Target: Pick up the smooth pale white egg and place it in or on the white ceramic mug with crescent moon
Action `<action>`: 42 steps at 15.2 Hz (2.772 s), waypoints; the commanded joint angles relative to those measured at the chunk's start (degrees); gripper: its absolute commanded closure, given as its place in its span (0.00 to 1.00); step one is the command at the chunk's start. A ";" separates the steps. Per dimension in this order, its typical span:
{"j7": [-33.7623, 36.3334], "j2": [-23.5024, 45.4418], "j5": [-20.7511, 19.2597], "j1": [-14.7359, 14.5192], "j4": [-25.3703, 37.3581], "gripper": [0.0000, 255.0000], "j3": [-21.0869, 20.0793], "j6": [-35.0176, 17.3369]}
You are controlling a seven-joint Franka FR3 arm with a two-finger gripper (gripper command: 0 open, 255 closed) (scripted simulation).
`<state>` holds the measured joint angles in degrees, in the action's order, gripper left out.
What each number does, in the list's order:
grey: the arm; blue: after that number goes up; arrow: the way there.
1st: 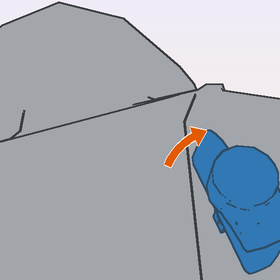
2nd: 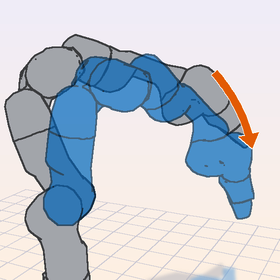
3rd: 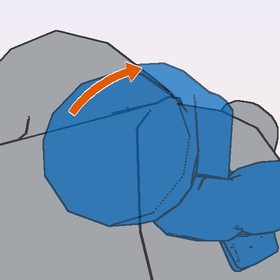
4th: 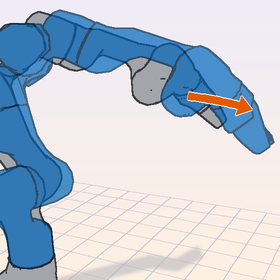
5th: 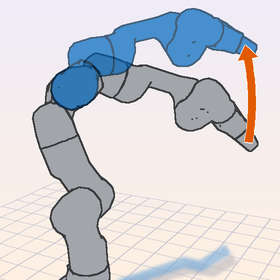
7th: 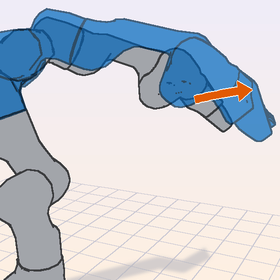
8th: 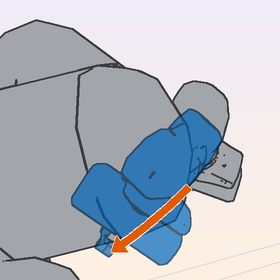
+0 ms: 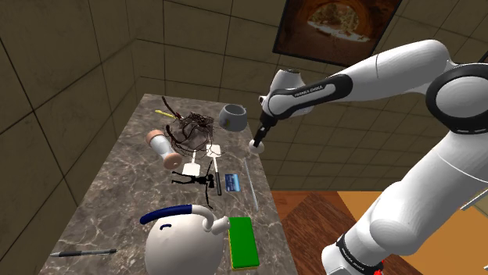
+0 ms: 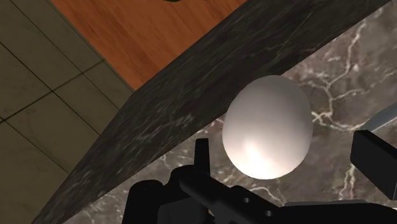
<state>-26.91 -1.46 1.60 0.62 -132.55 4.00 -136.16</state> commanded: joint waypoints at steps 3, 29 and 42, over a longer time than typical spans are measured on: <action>-0.41 2.41 0.37 -0.03 -0.65 0.00 -0.01 -3.27; -0.22 1.40 0.19 -0.04 0.27 1.00 -0.01 -1.34; 0.44 -3.86 -0.54 -0.01 5.09 1.00 -0.05 8.73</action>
<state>-26.55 -4.98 1.10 0.62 -127.91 3.97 -128.24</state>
